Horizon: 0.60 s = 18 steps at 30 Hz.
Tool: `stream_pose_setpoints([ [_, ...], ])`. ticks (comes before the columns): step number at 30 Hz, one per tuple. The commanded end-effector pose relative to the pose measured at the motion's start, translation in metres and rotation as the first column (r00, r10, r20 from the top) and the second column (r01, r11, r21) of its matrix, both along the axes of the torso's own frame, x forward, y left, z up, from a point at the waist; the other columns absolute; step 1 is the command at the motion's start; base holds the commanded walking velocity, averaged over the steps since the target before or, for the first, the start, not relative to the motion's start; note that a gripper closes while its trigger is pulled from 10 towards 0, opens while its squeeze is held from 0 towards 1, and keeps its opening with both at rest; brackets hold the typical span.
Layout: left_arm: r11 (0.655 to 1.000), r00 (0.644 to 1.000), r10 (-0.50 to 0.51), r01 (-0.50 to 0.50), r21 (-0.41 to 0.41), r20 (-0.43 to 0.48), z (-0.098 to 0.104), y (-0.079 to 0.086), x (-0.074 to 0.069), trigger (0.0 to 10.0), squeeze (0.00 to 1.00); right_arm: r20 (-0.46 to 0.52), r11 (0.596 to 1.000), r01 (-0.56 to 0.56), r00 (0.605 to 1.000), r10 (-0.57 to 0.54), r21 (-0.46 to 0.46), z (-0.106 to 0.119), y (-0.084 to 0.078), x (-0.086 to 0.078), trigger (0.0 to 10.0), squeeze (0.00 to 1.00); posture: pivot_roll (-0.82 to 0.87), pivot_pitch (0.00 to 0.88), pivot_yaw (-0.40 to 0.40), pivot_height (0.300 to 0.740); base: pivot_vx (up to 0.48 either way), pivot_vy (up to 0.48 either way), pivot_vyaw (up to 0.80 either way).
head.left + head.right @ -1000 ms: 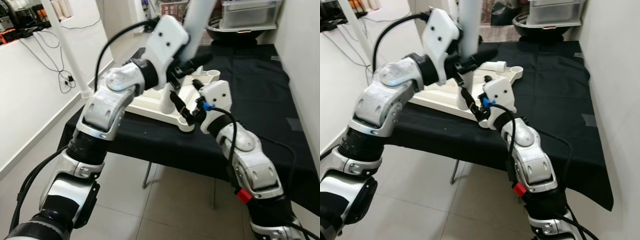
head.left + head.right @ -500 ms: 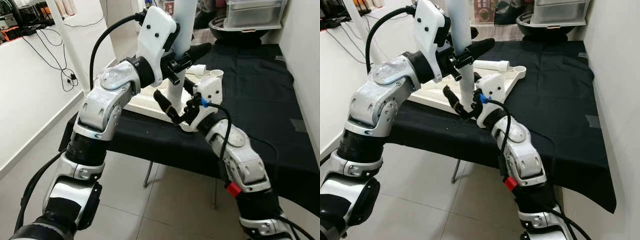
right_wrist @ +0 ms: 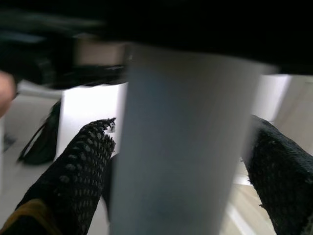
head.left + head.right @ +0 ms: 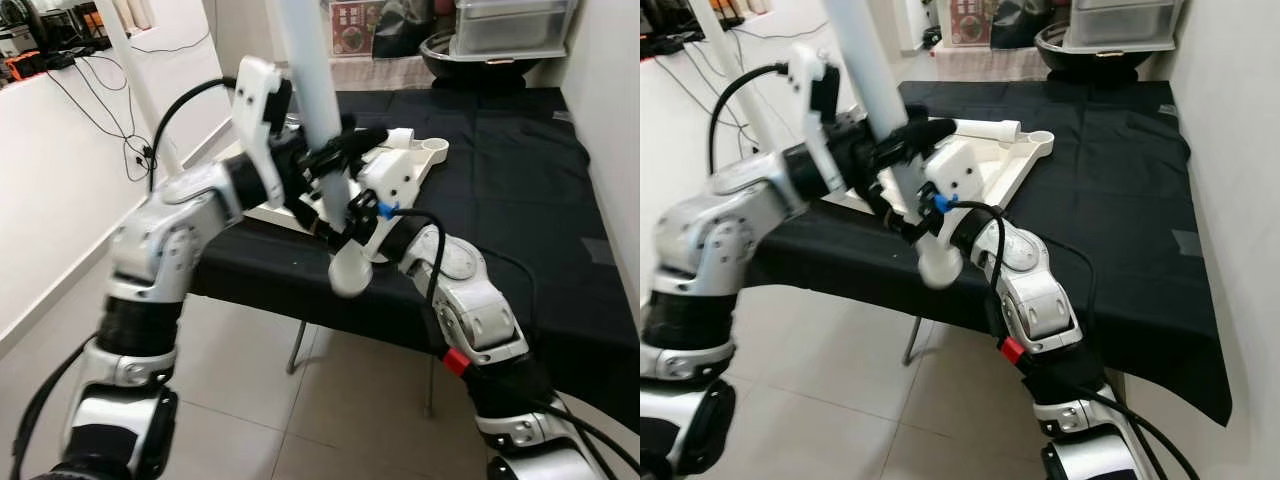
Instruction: Building children table
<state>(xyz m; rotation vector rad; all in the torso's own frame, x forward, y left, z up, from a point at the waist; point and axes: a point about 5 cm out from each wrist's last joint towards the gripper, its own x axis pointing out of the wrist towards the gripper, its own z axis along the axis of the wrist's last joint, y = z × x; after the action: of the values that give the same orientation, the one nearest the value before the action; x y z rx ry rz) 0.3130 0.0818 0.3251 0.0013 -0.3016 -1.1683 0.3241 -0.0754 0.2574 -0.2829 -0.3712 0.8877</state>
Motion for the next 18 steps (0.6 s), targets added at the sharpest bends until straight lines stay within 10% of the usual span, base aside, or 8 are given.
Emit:
stream_pose_setpoints([
  [1, 0.971, 0.971, -0.239, 0.238, 0.017, 0.025, 0.003, -0.024, -0.022, 0.0, 0.0, -0.041, 0.993, -0.08, 0.996, 0.077, -0.09, -0.012, 0.015, -0.003, 10.0, 0.0, 0.01, 0.056, 0.094, 0.74, 0.0, 0.0, 0.0],
  [12, 0.949, 0.949, -0.311, 0.308, 0.063, 0.047, 0.011, -0.032, -0.03, 0.0, 0.0, -0.185, 0.968, -0.055, 0.983, 0.008, -0.246, -0.05, 0.012, 0.002, 10.0, 0.0, 0.0, 0.061, 0.094, 0.74, 0.0, 0.0, 0.0],
  [18, 0.944, 0.945, -0.319, 0.309, 0.116, 0.079, 0.012, -0.033, -0.034, 0.0, 0.0, -0.28, 0.989, -0.012, 0.96, -0.03, -0.145, -0.057, 0.006, 0.002, 10.0, 0.0, 0.0, 0.06, 0.095, 0.74, 0.0, 0.0, 0.0],
])
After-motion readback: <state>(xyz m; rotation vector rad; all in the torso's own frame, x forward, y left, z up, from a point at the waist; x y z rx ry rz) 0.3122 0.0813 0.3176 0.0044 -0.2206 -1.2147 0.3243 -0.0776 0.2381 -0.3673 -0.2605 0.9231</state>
